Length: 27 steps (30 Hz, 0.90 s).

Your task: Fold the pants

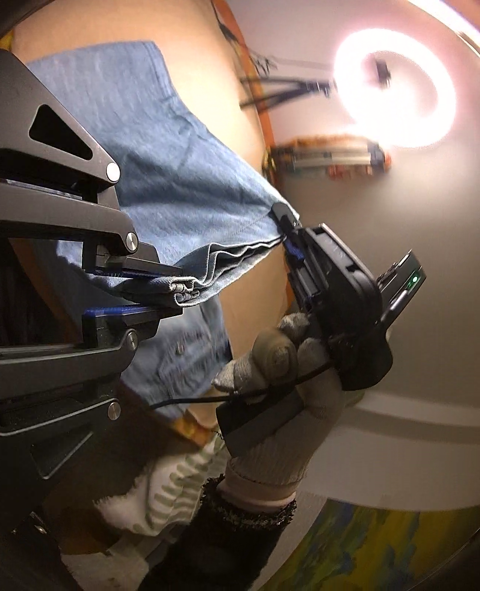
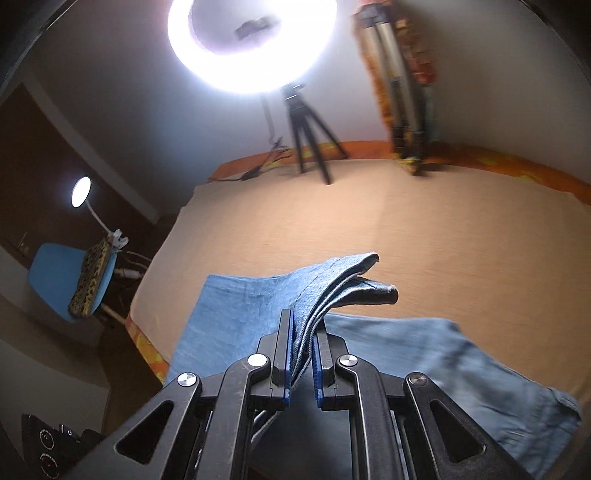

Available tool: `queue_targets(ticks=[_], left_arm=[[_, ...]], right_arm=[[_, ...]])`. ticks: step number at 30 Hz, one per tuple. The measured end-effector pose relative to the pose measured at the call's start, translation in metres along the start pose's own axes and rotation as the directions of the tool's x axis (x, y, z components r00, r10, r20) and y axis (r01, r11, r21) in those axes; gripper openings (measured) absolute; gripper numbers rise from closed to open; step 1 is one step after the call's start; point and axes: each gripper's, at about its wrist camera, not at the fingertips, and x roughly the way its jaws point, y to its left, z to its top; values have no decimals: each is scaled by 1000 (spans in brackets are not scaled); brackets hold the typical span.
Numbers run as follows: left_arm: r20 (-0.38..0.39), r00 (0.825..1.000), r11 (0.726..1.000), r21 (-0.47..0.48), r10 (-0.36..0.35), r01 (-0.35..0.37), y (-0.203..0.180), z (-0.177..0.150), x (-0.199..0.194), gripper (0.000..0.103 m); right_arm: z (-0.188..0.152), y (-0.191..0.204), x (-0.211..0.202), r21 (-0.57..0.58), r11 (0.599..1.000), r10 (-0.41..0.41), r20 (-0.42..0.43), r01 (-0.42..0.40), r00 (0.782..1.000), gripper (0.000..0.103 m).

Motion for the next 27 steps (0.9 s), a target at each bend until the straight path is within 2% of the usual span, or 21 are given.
queue_targets(ticks=[11, 19, 27], left_arm=[[-51, 988, 984, 96, -143, 147, -68, 21, 61, 10], [-124, 967, 960, 143, -224, 241, -115, 23, 110, 10], [-217, 944, 937, 193, -248, 291, -148, 6, 154, 10]], right_arm=[[-30, -94, -64, 111, 990, -91, 56, 85, 994, 6], [-61, -157, -89, 199, 972, -137, 67, 121, 988, 6], [-98, -214, -97, 282, 949, -158, 50, 138, 986, 6]])
